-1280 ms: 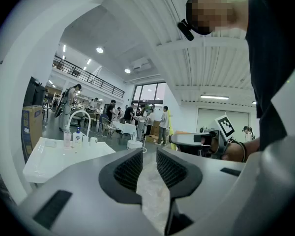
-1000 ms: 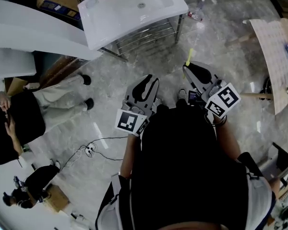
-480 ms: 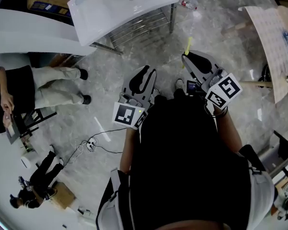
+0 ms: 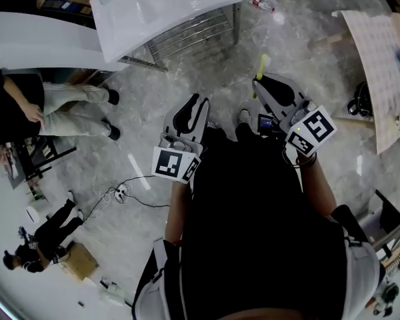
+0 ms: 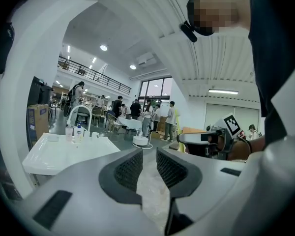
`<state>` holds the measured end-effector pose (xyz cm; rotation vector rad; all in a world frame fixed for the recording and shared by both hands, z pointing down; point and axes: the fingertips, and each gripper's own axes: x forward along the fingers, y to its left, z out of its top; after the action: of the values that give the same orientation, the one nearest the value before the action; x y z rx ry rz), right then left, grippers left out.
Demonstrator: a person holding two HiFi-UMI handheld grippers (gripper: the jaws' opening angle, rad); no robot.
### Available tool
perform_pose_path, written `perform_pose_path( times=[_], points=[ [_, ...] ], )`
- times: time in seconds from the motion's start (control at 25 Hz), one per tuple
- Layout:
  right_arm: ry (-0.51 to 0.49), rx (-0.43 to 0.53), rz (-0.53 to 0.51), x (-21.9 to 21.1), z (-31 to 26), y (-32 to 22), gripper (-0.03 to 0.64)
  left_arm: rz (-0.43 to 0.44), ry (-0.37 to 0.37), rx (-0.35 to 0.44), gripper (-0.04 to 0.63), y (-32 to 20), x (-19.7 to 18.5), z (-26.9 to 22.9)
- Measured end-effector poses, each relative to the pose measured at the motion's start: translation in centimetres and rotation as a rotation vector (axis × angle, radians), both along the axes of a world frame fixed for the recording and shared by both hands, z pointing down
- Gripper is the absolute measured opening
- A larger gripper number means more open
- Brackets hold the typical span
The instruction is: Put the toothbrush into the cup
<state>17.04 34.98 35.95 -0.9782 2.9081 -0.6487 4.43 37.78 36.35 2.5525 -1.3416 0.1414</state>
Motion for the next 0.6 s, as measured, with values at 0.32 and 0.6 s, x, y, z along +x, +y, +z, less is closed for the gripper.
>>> perform_pose_path(
  times=[0.32,0.6],
  points=[
    [-0.037,-0.025,-0.020,0.1,0.4,-1.6,0.049,-0.004,-0.011,-0.030,0.097,-1.1,1.2,0.5],
    [-0.001,-0.020,-0.054,-3.3,0.0,-4.1,0.049,0.159,0.023,-0.023,0.087,-3.9,0.8,1.5]
  ],
)
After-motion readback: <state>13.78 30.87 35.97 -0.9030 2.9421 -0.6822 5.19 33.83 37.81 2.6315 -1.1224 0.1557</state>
